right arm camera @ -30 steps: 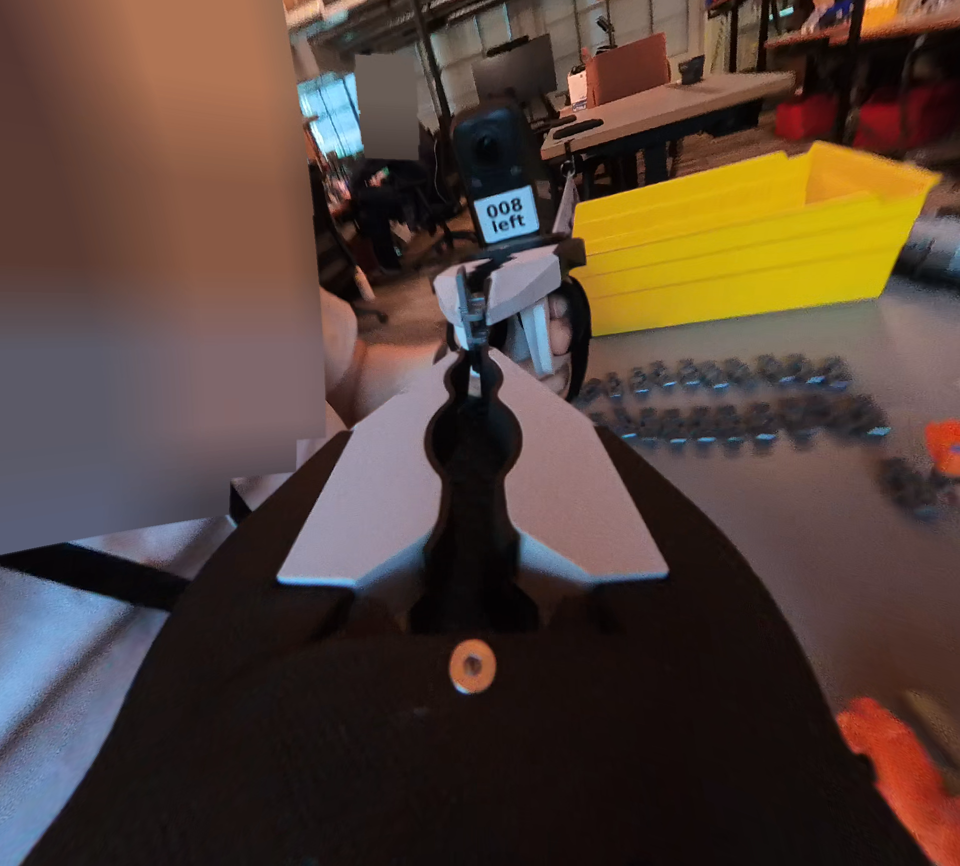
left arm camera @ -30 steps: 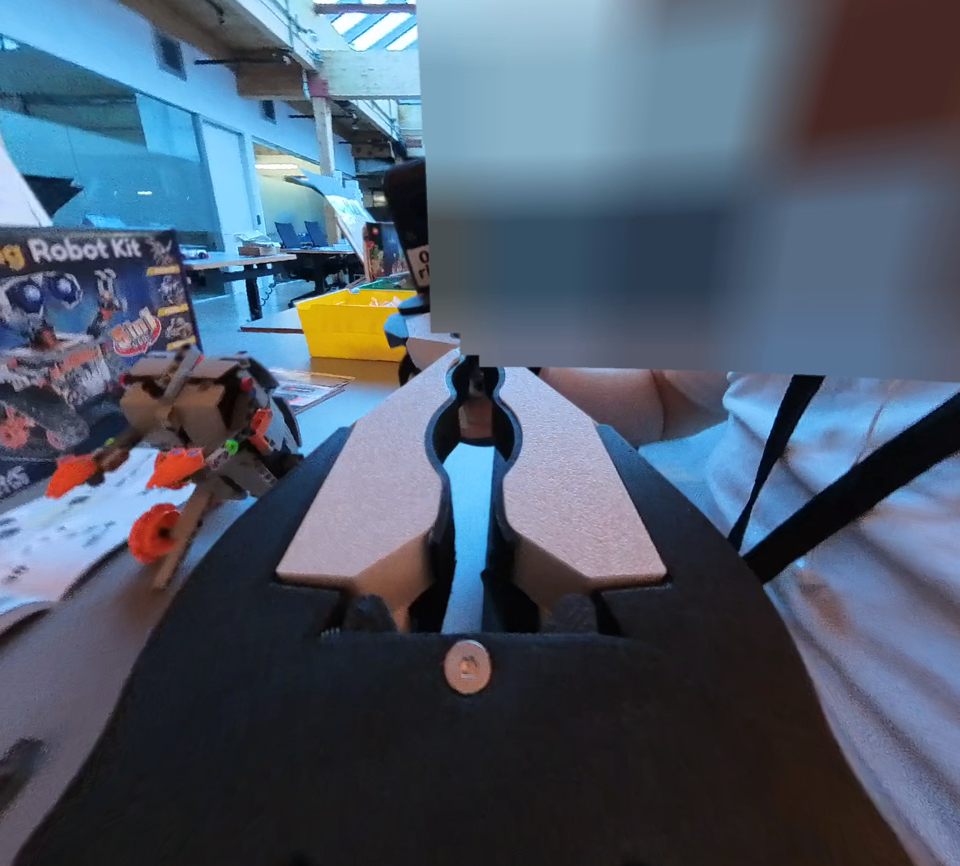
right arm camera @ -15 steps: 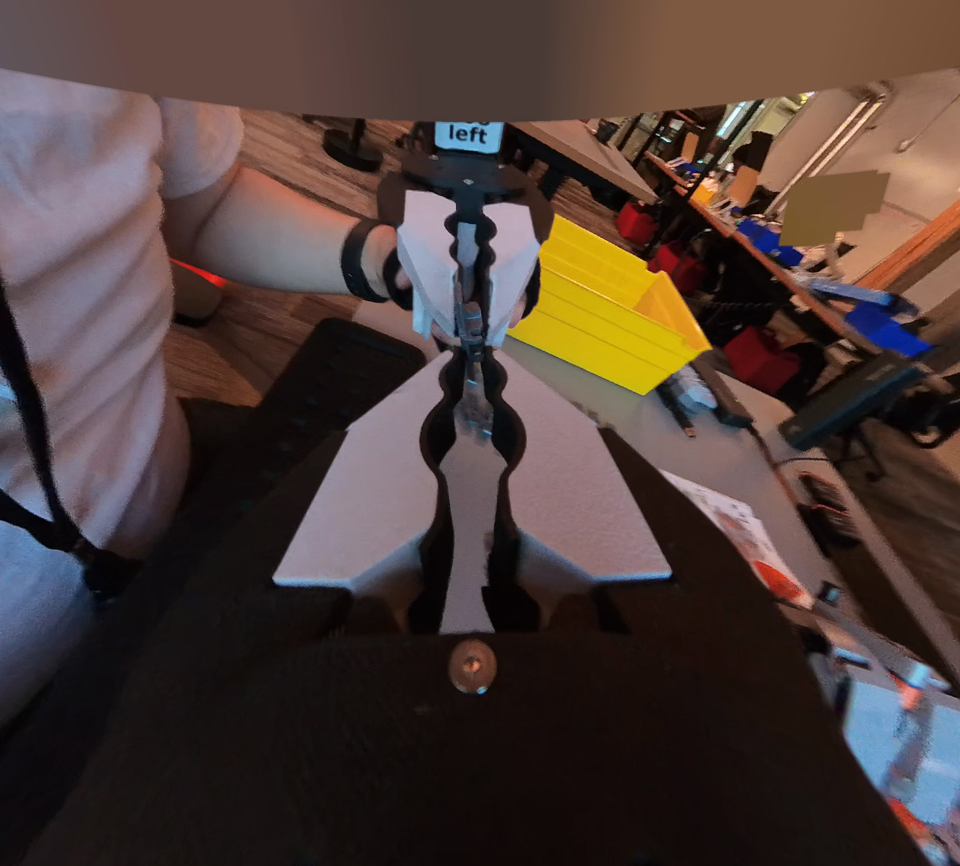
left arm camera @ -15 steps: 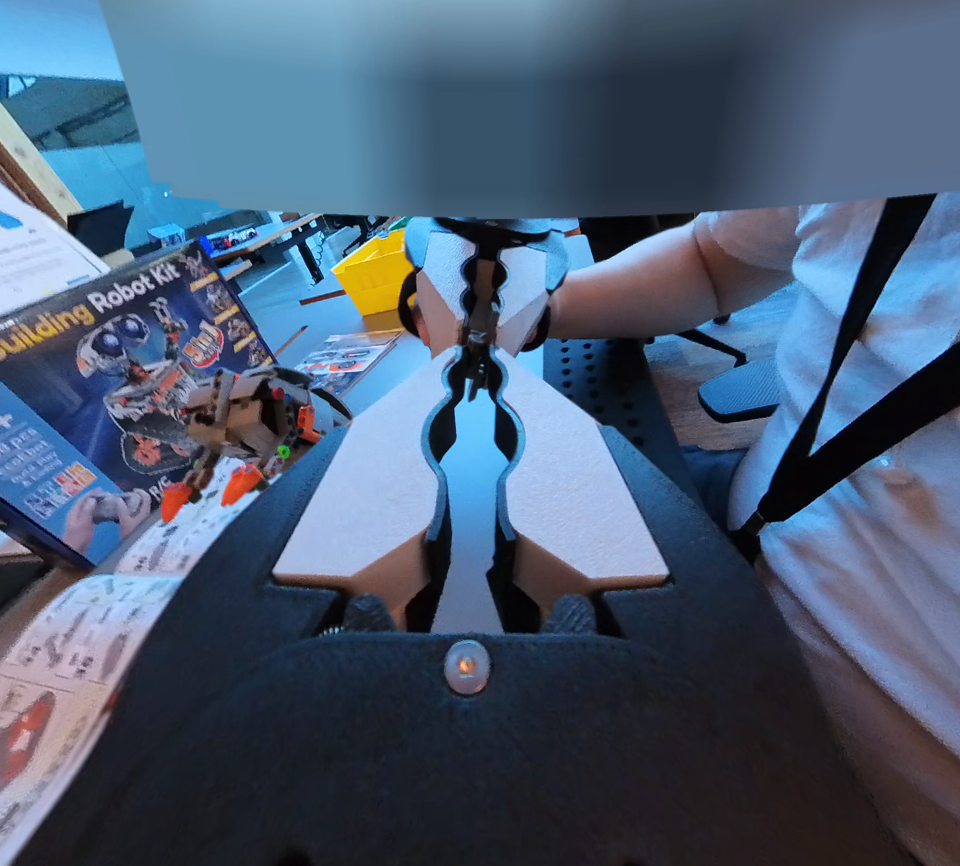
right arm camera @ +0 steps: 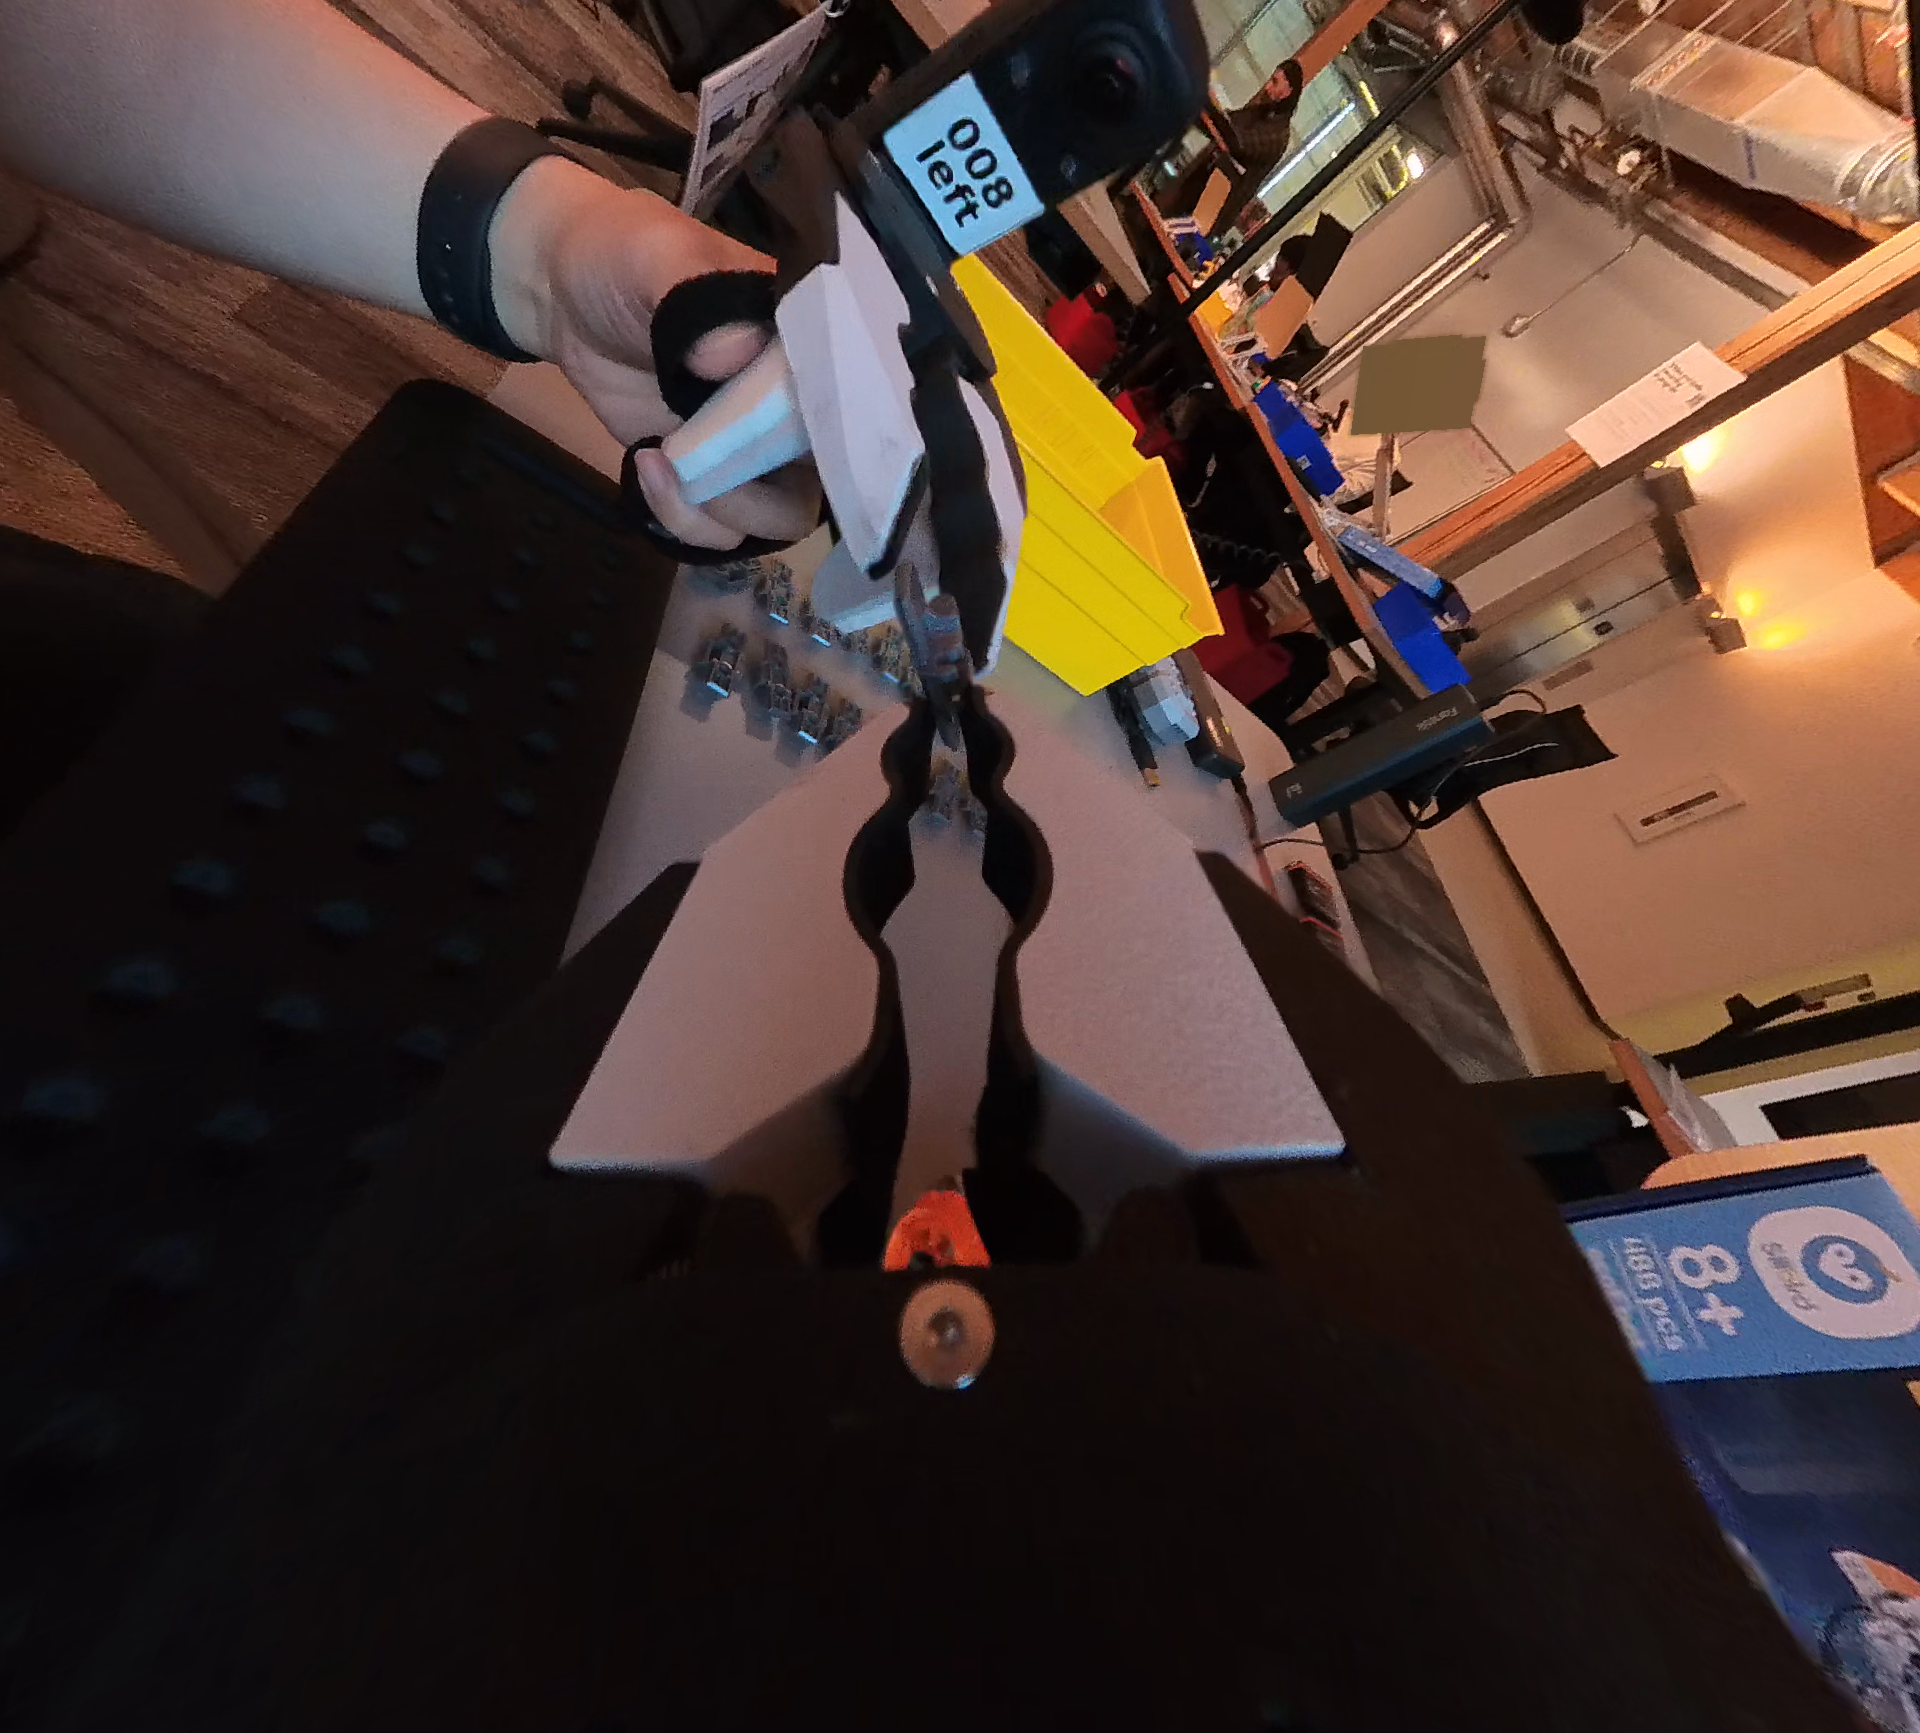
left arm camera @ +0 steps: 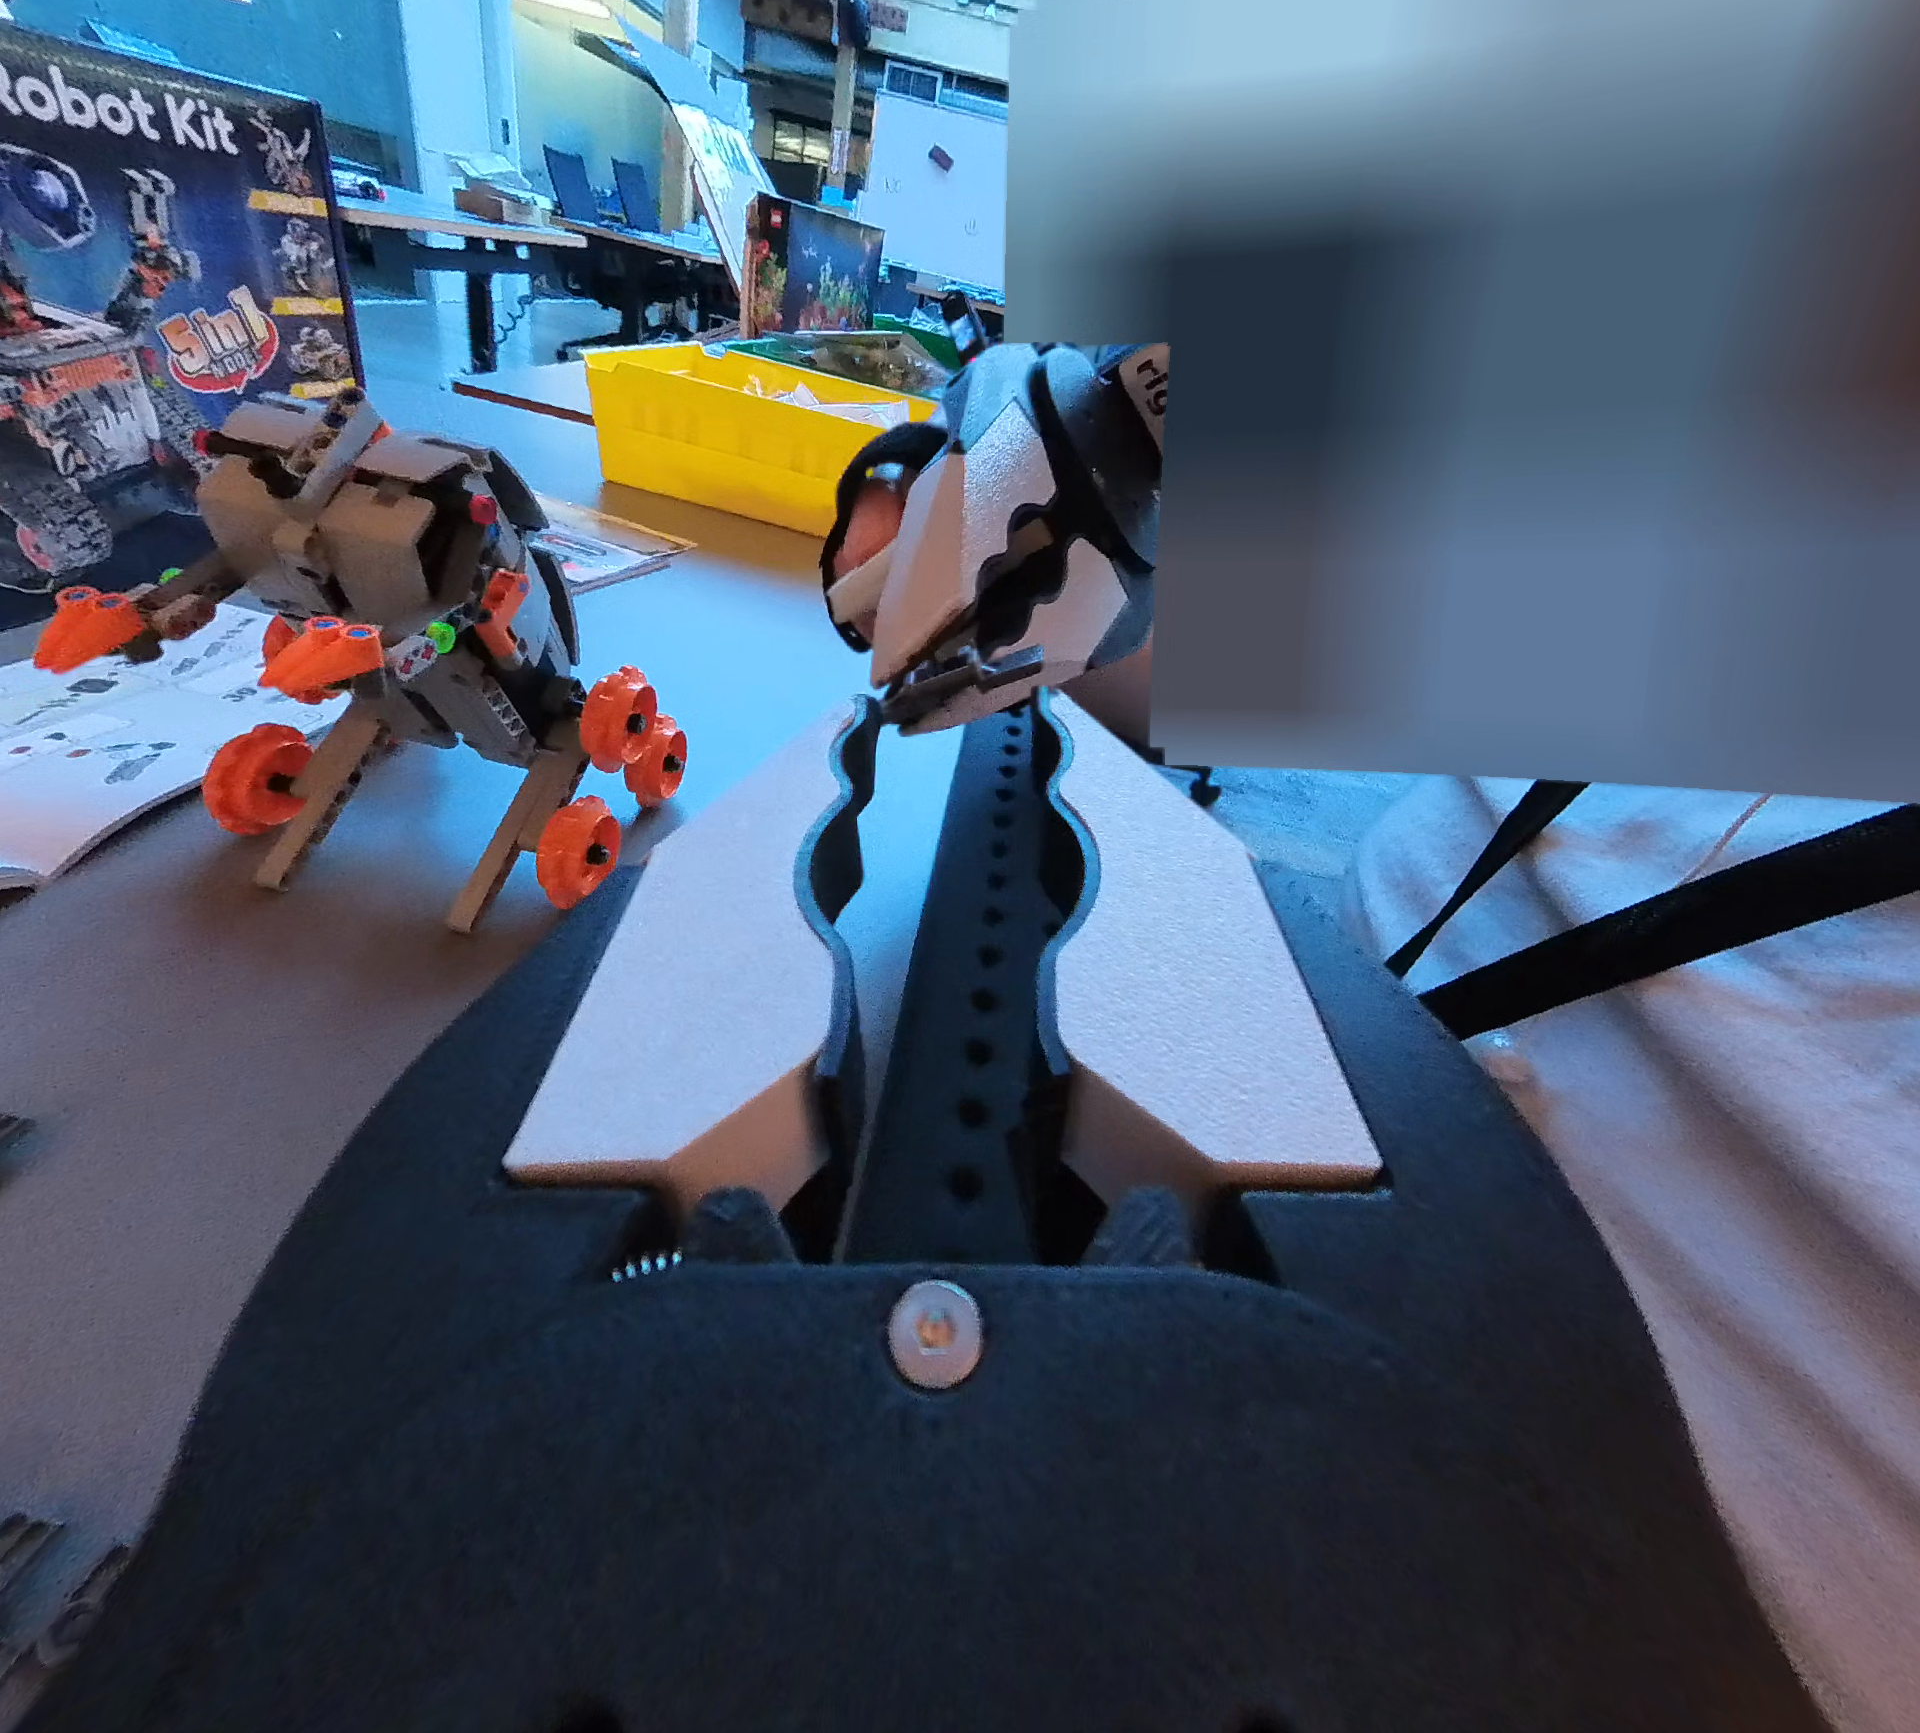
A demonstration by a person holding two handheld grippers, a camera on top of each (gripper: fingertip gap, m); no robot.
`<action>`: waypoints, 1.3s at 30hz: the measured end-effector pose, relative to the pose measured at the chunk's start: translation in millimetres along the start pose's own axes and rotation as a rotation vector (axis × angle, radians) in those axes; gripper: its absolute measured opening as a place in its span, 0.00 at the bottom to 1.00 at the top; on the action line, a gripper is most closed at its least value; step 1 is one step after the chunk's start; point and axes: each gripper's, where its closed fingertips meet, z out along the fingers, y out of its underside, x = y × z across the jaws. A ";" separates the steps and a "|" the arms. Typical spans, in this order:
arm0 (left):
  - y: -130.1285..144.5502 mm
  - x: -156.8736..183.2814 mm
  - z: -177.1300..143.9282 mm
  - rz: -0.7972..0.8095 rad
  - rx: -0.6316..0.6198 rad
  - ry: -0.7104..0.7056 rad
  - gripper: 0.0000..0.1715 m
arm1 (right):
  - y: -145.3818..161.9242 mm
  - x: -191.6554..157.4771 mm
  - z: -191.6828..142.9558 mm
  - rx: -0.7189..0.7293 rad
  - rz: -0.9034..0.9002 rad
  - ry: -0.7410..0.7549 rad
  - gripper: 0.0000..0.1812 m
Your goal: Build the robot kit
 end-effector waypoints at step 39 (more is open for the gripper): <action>57.1 -32.8 -50.3 -0.844 -0.103 -0.074 0.03 | 119.3 -40.2 31.6 -0.504 0.767 -0.248 0.18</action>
